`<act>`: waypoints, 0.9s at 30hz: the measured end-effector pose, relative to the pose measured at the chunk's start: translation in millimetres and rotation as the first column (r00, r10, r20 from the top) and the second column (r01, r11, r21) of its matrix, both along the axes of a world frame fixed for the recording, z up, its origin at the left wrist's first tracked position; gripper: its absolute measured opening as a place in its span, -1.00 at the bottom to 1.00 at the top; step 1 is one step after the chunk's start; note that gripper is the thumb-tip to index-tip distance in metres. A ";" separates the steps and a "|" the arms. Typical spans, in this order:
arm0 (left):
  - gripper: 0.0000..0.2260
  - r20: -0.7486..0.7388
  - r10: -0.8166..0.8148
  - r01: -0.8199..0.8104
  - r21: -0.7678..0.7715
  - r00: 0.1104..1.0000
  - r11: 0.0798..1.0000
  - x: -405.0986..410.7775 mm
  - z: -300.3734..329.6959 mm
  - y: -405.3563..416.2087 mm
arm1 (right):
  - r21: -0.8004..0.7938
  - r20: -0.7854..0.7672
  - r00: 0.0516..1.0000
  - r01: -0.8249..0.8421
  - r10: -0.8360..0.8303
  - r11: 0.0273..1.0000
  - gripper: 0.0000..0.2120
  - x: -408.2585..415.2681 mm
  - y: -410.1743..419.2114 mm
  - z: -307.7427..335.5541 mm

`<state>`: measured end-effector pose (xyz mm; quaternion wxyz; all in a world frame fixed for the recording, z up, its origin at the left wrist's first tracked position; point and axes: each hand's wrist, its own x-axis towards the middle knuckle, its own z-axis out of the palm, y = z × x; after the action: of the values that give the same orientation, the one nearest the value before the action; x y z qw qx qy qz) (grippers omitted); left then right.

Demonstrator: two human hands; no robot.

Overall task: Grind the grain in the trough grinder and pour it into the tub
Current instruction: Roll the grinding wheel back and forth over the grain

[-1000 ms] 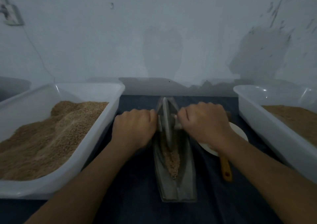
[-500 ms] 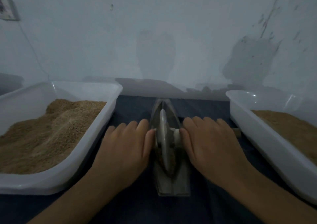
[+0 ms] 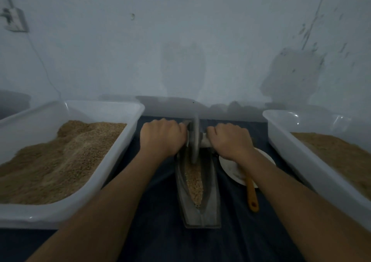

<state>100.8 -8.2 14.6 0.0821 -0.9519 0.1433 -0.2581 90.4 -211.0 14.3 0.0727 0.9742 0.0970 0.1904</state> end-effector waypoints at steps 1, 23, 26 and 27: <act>-0.78 0.034 -0.027 0.028 -0.019 0.999 0.999 -16.0 -4.9 0.9 | -0.033 0.058 0.998 -0.033 0.035 0.999 -0.83 -19.3 0.0 -3.6; -0.81 -0.133 0.009 -0.016 -0.054 0.991 0.998 -19.9 -7.7 7.1 | -0.075 0.100 0.982 -0.155 0.162 0.985 -0.79 -12.0 4.3 8.0; -0.67 -0.018 0.000 -0.002 -0.082 1.000 0.997 -77.6 -17.9 14.4 | 0.085 0.190 0.965 -0.197 0.178 0.977 -0.67 -63.1 6.0 -1.8; -0.63 0.002 0.007 -0.006 -0.088 1.000 0.996 -91.6 -20.0 15.6 | 0.138 0.217 0.959 -0.213 0.180 0.967 -0.67 -77.7 5.0 -4.7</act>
<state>9.2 7.4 -5.4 0.0412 -0.9547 0.1286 -0.2652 12.7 -205.9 9.6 -0.0153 0.9379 0.1701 0.3019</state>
